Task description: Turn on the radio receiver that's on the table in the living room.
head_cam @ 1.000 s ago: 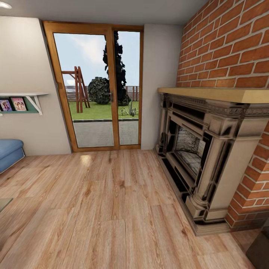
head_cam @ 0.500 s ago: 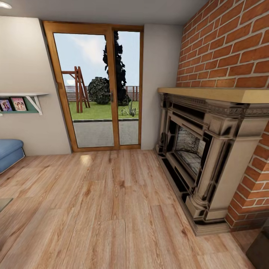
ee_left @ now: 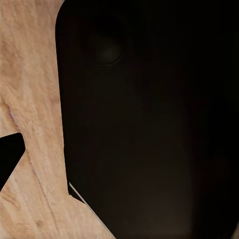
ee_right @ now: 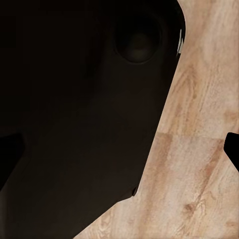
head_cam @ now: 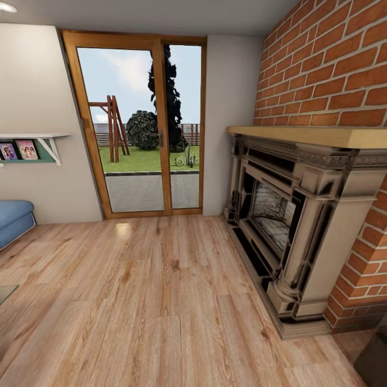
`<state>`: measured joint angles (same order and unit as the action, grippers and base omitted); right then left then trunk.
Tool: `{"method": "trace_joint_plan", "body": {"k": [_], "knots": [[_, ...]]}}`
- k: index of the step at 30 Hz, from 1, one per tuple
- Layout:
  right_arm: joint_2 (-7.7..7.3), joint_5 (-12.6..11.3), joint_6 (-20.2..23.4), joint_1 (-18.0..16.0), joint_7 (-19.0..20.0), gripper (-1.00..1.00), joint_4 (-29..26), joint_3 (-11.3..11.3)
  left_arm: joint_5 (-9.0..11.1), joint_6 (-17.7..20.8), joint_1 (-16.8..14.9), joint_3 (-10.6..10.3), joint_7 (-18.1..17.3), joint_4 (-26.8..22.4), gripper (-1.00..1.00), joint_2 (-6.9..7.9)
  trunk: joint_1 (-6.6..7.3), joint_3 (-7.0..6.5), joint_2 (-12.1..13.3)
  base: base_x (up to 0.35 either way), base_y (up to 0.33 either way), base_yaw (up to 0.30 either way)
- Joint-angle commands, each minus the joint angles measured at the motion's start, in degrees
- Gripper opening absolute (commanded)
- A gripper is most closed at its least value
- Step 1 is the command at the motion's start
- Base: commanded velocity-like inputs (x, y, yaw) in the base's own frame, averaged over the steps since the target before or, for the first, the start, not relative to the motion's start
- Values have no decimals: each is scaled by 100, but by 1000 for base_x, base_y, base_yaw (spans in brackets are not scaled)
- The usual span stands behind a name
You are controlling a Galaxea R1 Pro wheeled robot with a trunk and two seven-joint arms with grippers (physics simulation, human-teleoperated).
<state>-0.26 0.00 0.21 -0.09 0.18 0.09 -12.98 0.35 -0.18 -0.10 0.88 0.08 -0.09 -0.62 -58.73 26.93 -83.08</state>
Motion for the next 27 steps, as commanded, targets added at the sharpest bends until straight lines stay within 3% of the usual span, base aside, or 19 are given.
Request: {"method": "trace_joint_plan", "body": {"k": [1,27], "knots": [[0,0,0,0,0,100,0,0,0,0,0,0,0,0,100,0,0,0,0,0,0,0],[0,0,0,0,0,100,0,0,0,0,0,0,0,0,100,0,0,0,0,0,0,0]]}}
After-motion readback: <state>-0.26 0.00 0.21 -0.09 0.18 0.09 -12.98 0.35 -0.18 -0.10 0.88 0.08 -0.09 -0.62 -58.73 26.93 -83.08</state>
